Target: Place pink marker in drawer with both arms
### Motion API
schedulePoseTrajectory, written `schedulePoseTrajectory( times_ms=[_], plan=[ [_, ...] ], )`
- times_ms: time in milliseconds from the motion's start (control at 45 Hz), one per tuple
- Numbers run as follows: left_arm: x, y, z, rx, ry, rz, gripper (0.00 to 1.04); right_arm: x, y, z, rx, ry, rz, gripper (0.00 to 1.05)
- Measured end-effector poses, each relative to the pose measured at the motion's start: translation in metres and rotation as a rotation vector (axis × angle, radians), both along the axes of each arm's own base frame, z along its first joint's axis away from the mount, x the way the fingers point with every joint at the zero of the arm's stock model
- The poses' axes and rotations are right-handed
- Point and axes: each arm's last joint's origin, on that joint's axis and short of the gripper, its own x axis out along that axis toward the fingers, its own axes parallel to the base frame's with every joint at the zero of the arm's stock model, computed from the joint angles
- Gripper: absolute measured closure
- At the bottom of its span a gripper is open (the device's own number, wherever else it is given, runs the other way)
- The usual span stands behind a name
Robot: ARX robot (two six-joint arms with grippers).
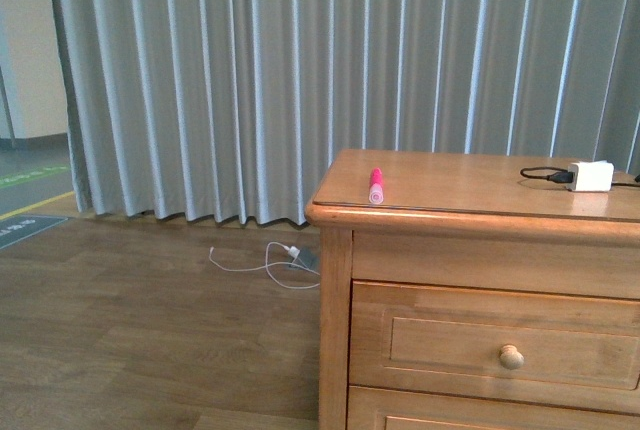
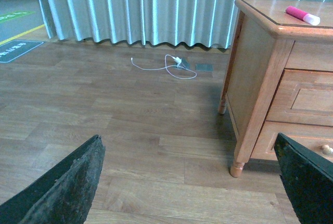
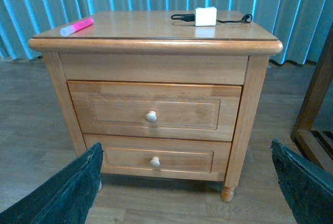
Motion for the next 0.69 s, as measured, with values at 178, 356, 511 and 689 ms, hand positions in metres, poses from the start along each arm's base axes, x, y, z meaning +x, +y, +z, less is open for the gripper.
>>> schedulePoseTrajectory(
  times_ms=[178,356,511,689],
  plan=[
    [0.0,0.0,0.0,0.0,0.0,0.0,0.06,0.002,0.002,-0.002,0.056,0.265,-0.051,0.09],
    [0.0,0.0,0.0,0.0,0.0,0.0,0.06,0.039,0.023,0.022,0.103,0.292,0.036,0.09],
    [0.0,0.0,0.0,0.0,0.0,0.0,0.06,0.087,0.039,0.022,0.09,0.331,0.066,0.09],
    [0.0,0.0,0.0,0.0,0.0,0.0,0.06,0.156,0.055,0.004,0.074,0.416,0.06,0.09]
  ],
)
